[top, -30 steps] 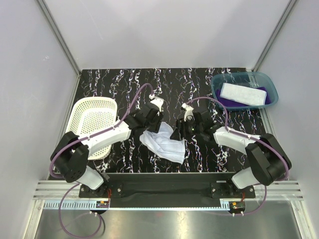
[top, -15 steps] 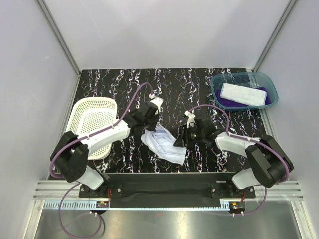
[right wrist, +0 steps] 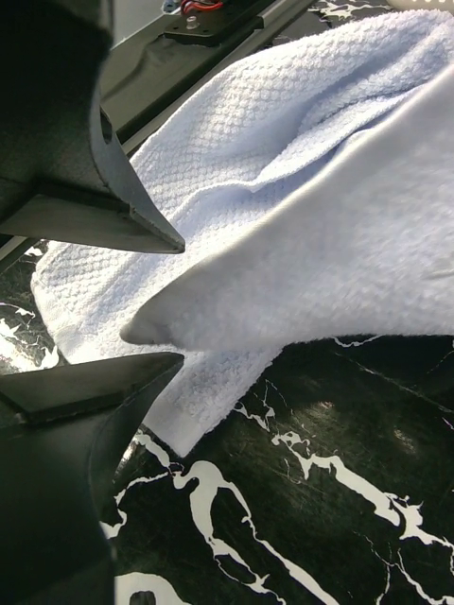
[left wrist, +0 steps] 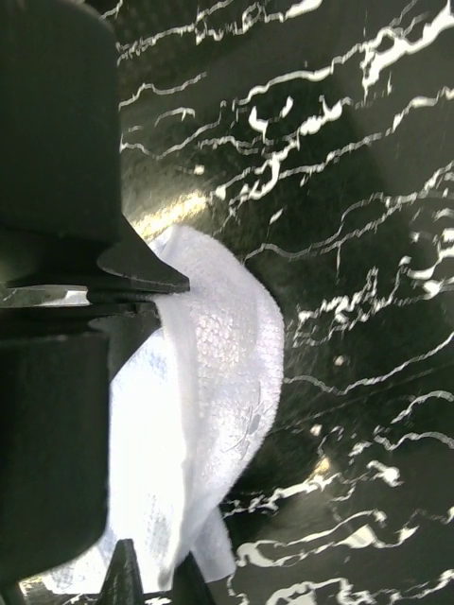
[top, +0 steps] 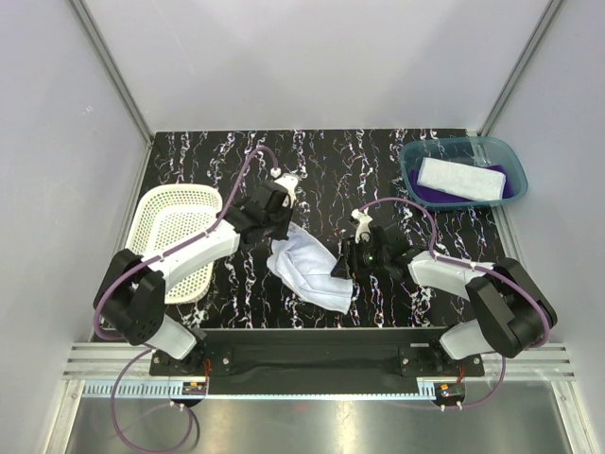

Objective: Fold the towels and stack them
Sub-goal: Flatten out the crumpled towel

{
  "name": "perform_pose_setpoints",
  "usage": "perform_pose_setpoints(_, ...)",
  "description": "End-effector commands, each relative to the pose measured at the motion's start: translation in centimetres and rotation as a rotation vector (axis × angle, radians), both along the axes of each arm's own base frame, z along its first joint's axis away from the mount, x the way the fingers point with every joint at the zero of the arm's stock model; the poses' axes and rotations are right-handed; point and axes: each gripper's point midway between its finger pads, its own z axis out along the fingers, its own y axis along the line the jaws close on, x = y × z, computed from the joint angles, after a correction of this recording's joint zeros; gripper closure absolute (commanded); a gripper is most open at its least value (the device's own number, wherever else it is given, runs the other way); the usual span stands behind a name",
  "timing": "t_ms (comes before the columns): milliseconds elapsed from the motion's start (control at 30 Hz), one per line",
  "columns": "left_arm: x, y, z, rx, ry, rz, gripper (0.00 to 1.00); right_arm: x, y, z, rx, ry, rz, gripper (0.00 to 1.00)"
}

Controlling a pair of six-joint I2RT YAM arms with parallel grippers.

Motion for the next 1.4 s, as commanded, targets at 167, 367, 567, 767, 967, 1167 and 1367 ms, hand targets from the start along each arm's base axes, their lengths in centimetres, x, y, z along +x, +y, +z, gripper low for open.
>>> perform_pose_setpoints(167,1.5,-0.9,2.7,-0.097,-0.03,0.002,1.0,1.6,0.7,1.5,0.004,-0.086,0.003,0.52)
perform_pose_setpoints(367,1.4,-0.9,2.6,-0.1,-0.024,0.002,1.0,2.5,0.8,2.3,0.004,-0.124,-0.012,0.61)
perform_pose_setpoints(567,1.6,-0.7,2.9,-0.103,-0.024,0.007,1.0,2.6,0.6,2.5,-0.008,-0.132,-0.015,0.71)
perform_pose_setpoints(767,1.7,-0.8,3.1,-0.113,-0.023,0.003,1.0,2.5,0.2,1.6,-0.038,-0.102,-0.027,0.66)
perform_pose_setpoints(967,1.7,-0.7,3.2,-0.112,-0.019,0.004,1.0,2.7,-0.1,1.9,-0.056,-0.101,-0.044,0.99)
perform_pose_setpoints(1167,2.4,-1.1,8.9,-0.15,-0.096,-0.016,1.0,6.2,-4.0,7.3,-0.289,-0.197,-0.211,1.0)
perform_pose_setpoints(1367,2.6,0.4,24.0,-0.212,-0.341,-0.016,1.0,11.6,-6.9,24.7,-0.395,-0.548,-0.342,1.0)
